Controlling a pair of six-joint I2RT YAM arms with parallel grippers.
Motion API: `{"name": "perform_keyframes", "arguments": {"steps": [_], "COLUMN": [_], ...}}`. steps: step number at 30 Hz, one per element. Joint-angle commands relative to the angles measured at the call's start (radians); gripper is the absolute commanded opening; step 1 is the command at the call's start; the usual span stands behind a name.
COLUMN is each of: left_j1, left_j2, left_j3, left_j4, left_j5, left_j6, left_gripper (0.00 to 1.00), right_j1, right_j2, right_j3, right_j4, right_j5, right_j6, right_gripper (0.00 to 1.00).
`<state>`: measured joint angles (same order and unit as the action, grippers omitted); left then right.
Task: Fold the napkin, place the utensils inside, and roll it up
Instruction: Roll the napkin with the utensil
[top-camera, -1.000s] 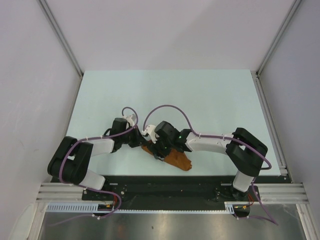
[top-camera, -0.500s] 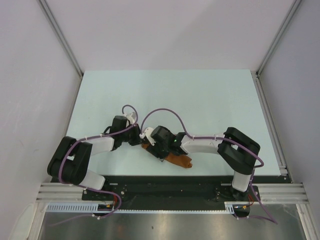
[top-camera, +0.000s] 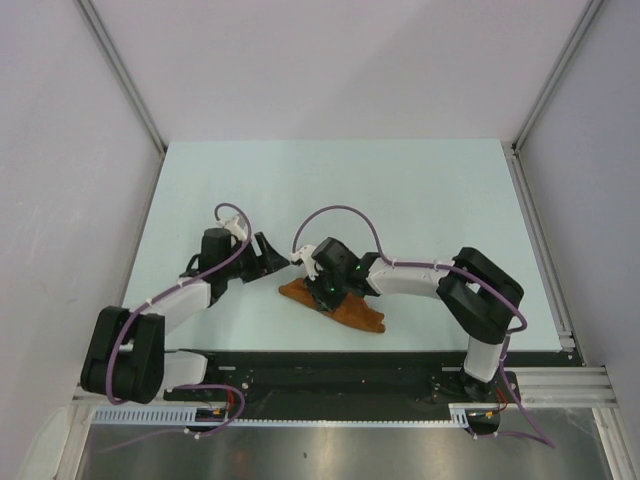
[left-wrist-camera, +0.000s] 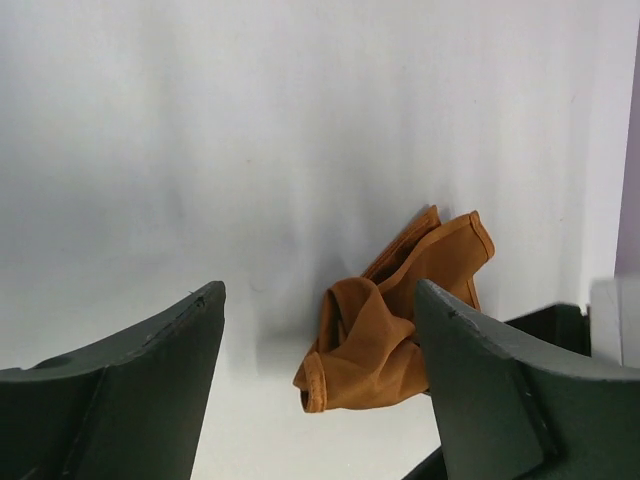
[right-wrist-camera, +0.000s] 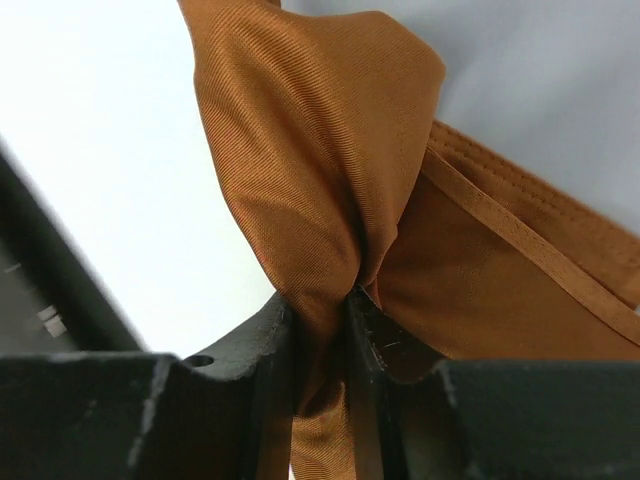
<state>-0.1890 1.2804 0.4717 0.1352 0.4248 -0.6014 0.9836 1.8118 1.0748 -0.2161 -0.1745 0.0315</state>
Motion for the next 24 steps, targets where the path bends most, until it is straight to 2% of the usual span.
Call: {"name": "perform_keyframes", "arguments": {"steps": [1,2,8,17,22,23,24], "left_j1": [0.006,0.005,-0.016,-0.102,-0.113,-0.113,-0.113], "left_j2": [-0.094,-0.105,-0.095,-0.020,0.017,0.025,0.036], "left_j3": [-0.054,-0.061,-0.105,-0.134,-0.130,-0.131,-0.131], "left_j4": [0.006,0.015,0.075,0.191,0.213,0.218,0.222], "left_j5": [-0.029,-0.021,0.089,0.160,0.173,0.173,0.175], "left_j6": [0.005,0.006,0.008,-0.024,-0.024,-0.028,-0.029], "left_gripper": [0.81,0.81,0.81,0.78,0.65,0.59,0.45], "right_j1": [-0.052,-0.086,-0.169,-0.269,-0.280,-0.281,-0.283], "right_j2": [0.026,0.030,0.115,0.267,0.314,0.319,0.319], "right_j3": [0.017,0.036,0.106,0.209,0.237,0.241,0.243], "right_j4": [-0.083,-0.080,-0.123,-0.184,-0.198,-0.198,-0.198], "right_j5": [-0.380,-0.460,-0.652,-0.776,-0.798,-0.801,-0.803], "right_j6": [0.079,0.090,0.085,0.088,0.084,0.084,0.084], "right_gripper": [0.19,0.19,0.19,0.19,0.19,0.19,0.20]}}
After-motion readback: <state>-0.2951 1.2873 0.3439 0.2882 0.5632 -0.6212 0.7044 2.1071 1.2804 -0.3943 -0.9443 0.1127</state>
